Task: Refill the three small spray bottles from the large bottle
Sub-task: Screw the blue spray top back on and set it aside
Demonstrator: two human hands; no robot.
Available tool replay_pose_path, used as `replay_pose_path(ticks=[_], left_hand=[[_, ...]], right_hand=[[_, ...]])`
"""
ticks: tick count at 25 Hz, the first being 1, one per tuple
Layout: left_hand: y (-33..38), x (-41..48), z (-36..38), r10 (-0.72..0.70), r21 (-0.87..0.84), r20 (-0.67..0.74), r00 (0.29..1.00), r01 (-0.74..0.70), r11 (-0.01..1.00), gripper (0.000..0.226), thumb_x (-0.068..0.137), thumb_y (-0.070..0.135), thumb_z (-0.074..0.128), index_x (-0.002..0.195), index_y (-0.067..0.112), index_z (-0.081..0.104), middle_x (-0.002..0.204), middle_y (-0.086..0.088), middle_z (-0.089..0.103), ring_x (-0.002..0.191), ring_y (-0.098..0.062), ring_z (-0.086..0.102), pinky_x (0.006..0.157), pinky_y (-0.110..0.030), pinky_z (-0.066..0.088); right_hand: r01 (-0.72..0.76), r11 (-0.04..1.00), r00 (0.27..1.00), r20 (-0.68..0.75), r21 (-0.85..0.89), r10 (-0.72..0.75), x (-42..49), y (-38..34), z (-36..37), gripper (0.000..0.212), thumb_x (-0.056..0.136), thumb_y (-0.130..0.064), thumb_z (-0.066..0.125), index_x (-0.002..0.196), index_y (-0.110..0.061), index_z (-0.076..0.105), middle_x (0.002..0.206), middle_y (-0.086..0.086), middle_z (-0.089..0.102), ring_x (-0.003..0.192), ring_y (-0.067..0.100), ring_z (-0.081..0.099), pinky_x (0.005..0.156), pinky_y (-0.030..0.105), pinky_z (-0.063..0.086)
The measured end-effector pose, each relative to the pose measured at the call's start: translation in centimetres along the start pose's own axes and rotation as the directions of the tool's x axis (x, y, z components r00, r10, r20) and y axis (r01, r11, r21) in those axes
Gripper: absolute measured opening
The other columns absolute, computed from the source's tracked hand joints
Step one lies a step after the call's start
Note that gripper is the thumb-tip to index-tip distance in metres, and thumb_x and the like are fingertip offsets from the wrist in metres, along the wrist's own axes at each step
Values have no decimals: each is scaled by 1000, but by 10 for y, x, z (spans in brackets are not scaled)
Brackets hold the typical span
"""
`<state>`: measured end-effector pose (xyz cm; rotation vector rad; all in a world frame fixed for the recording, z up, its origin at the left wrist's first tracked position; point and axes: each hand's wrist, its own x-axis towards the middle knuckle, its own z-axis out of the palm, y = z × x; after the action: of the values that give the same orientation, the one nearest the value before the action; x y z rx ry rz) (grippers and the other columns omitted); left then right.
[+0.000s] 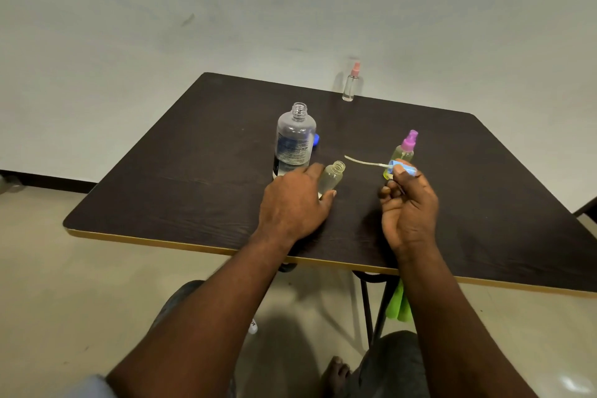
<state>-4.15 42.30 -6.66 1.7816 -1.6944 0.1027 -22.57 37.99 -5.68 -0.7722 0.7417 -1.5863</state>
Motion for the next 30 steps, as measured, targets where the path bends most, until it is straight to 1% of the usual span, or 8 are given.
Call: replay_pose_path(ticks=[2, 5, 9, 14, 18, 23, 27, 30], left_hand=[[1, -1, -2, -5, 11, -5, 1000, 5, 1000, 42, 91, 54, 65, 124, 28, 63, 107, 5, 72, 92, -22, 69, 70, -35, 50], [1, -3, -3, 3, 34, -11, 1000, -2, 999, 42, 90, 53, 65, 126, 31, 63, 107, 7, 71, 90, -20, 69, 66, -32, 44], [2, -5, -4, 13, 50, -17, 1000, -12, 999, 43, 89, 53, 66, 127, 33, 63, 107, 9, 70, 88, -18, 68, 65, -30, 40], [3, -5, -3, 30, 74, -24, 999, -28, 997, 46, 89, 52, 66, 130, 33, 63, 109, 8, 70, 88, -20, 69, 64, -30, 41], [2, -5, -2, 52, 84, -20, 998, -50, 995, 48, 89, 53, 65, 133, 33, 63, 111, 8, 69, 89, -19, 68, 64, -30, 42], [1, -6, -3, 96, 14, 17, 995, -97, 995, 53, 89, 59, 62, 137, 36, 61, 113, 9, 71, 94, -20, 68, 73, -35, 54], [1, -4, -2, 89, 41, 8, 996, -90, 995, 51, 90, 59, 61, 135, 35, 61, 109, 9, 71, 92, -19, 68, 69, -33, 48], [0, -4, -2, 70, 44, -8, 998, -69, 997, 49, 90, 57, 63, 134, 34, 62, 110, 9, 71, 91, -19, 69, 68, -31, 44]], right_hand=[[-19, 996, 999, -34, 82, 22, 1, -2, -1, 13, 103, -15, 59, 93, -13, 67, 71, -3, 61, 59, 6, 53, 58, 21, 44], [58, 998, 997, -56, -24, -59, 1, 2, 1, 20, 105, -30, 59, 92, -15, 65, 70, -1, 56, 59, 8, 51, 54, 21, 44], [128, 976, 988, -60, -179, -141, 0, 5, 4, 17, 106, -32, 58, 98, -18, 65, 69, -4, 59, 59, 7, 53, 54, 20, 48], [135, 974, 985, -78, -182, -152, -1, 1, 5, 20, 107, -37, 56, 99, -20, 64, 71, -4, 59, 61, 7, 54, 56, 22, 49], [205, 929, 979, 50, -308, -199, -4, 4, 8, 14, 106, -31, 57, 102, -21, 66, 74, -5, 62, 65, 7, 54, 59, 24, 48], [292, 860, 950, 231, -419, -210, -8, 7, 13, 16, 97, -38, 63, 104, -25, 69, 96, -7, 74, 80, 6, 64, 63, 23, 52], [184, 956, 983, 14, -229, -186, -1, 2, 5, 18, 108, -35, 52, 105, -22, 64, 88, -4, 70, 77, 6, 66, 64, 23, 51], [182, 956, 980, -39, -231, -196, 0, 1, 4, 20, 110, -36, 48, 106, -21, 61, 86, -2, 70, 75, 8, 65, 62, 22, 52]])
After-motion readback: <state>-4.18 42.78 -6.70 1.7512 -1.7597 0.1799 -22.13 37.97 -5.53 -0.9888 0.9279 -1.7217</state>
